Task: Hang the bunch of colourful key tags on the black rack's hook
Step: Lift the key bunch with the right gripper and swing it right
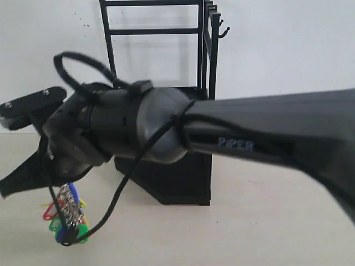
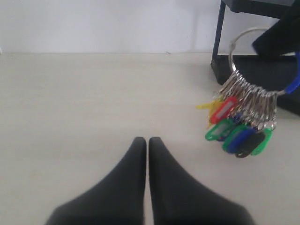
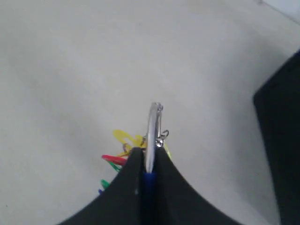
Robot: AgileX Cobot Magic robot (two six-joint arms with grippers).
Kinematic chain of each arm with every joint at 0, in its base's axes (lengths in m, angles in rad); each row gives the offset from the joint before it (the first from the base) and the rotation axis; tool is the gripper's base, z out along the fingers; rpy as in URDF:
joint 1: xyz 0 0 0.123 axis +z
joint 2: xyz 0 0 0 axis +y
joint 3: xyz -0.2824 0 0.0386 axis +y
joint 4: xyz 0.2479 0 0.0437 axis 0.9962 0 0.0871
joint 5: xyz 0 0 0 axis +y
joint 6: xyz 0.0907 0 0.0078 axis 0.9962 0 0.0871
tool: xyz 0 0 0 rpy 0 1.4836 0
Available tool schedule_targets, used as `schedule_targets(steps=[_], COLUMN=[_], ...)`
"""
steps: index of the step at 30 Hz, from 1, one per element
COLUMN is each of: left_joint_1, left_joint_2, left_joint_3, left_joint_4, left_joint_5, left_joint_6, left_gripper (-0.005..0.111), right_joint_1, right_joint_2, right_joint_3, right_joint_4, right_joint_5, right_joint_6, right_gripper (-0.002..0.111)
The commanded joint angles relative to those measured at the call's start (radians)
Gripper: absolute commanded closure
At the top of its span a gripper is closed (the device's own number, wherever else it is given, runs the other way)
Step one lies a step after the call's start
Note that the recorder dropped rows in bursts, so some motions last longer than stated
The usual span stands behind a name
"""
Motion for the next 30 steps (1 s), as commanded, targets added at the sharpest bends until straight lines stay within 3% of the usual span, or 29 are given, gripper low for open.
schedule_targets(steps=[1,7,12,15,17,20,22,26,30], left_joint_1=[0.004,0.004,0.004,0.004,0.004,0.004,0.004,0.004,0.004], left_joint_2=[-0.002,-0.002,-0.002,-0.002,-0.002,-0.002,-0.002,-0.002,-0.002], left_joint_3=[-0.001,-0.001,-0.001,-0.001,-0.001,-0.001,-0.001,-0.001,-0.001], left_joint_4=[-0.007,-0.007,-0.007,-0.007,-0.007,-0.007,-0.007,-0.007,-0.007], left_joint_5=[-0.016,-0.016,-0.016,-0.016,-0.016,-0.016,-0.016,-0.016,-0.016], left_joint_6=[-0.01,-0.01,-0.01,-0.01,-0.01,-0.01,-0.01,-0.01,-0.01], left_gripper=[0.102,0.102,0.102,0.102,0.102,0.102,0.102,0.102,0.102], right_joint_1=[-0.029,-0.028,-0.028,-0.03,-0.03,-0.03,-0.03,-0.03,-0.03], right_joint_2=[-0.105,-0.306,-0.648,-0.874,-0.974,-1.076,-1.118,-1.114,-1.105], right_joint_3=[-0.005,0.123,0.447,0.615,0.672,0.698,0.699,0.7,0.7], right_joint_4=[-0.003,-0.006,-0.047,-0.29,-0.505,-0.68,-0.65,-0.64,-0.745], right_joint_5=[0.107,0.137,0.065,0.102,0.245,0.453,0.424,0.307,0.319], right_joint_6=[0.037,-0.017,0.021,0.212,0.401,0.577,0.606,0.329,0.657], right_gripper=[0.108,0.108,0.108,0.108,0.108,0.108,0.108,0.108,0.108])
